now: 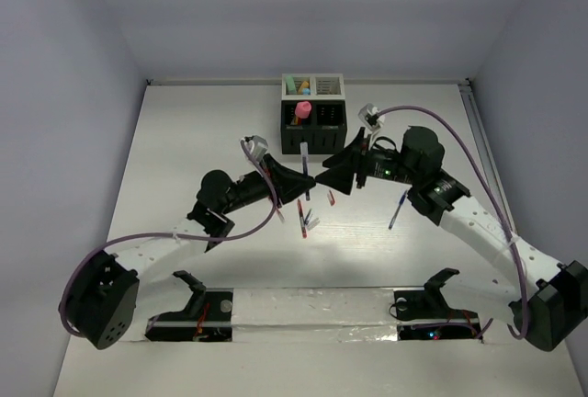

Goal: Sort the stationery into containers
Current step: Place the pen in the storage box.

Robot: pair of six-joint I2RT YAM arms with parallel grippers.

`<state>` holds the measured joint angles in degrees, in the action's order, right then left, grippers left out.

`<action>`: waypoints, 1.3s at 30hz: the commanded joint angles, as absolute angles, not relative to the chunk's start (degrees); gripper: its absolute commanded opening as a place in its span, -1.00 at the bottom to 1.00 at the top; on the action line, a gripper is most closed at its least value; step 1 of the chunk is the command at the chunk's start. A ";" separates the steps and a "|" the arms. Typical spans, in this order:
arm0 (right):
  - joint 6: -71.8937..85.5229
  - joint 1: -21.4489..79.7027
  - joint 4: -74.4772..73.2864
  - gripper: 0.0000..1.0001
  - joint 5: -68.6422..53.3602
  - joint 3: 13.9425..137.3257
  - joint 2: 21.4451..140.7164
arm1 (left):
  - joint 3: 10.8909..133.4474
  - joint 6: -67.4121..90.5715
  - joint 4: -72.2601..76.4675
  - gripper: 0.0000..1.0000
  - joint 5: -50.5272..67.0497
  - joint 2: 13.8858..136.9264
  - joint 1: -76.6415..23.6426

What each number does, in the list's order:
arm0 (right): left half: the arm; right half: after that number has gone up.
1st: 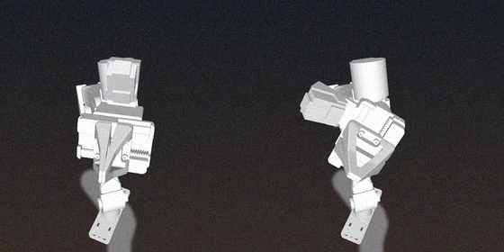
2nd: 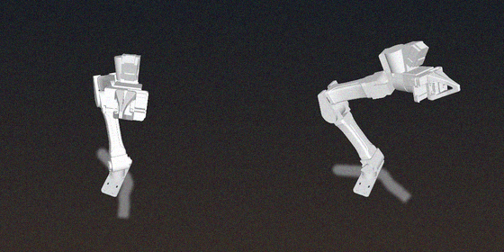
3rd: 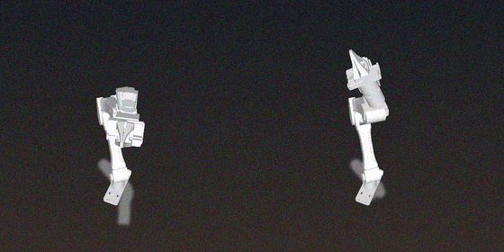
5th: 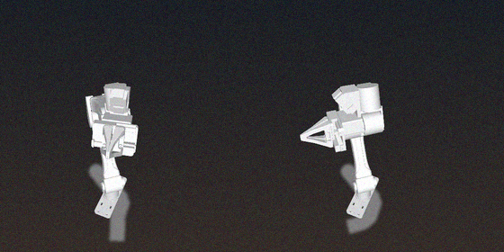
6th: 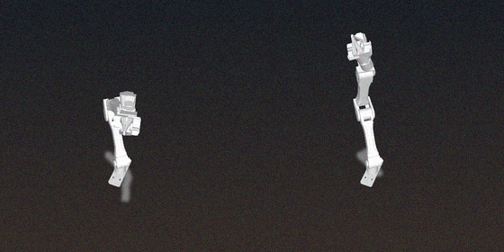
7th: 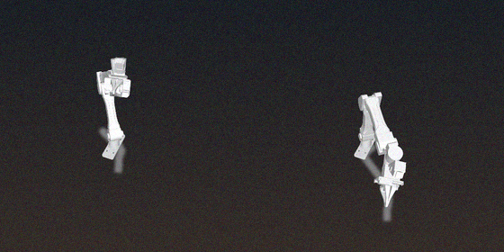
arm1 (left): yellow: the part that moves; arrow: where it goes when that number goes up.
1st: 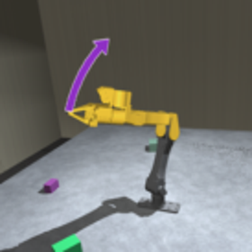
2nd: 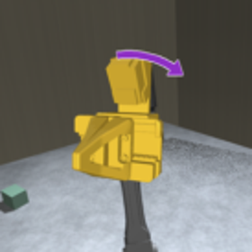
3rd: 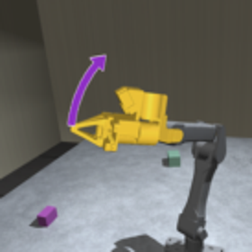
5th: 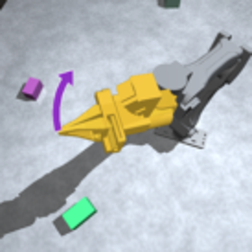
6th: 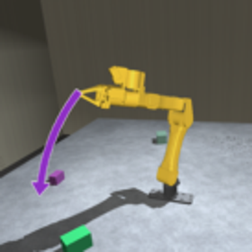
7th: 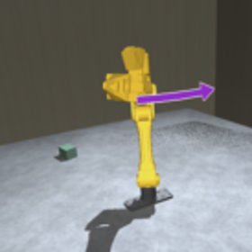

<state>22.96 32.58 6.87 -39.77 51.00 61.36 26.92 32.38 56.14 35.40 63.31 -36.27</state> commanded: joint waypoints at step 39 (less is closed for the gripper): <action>25.93 32.34 20.39 -1.00 -27.70 52.82 69.07 | 27.34 27.87 53.27 0.16 26.38 60.13 -40.08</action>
<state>25.71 32.58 14.83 -35.11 51.29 68.31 27.29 31.07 55.27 30.57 63.61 -39.79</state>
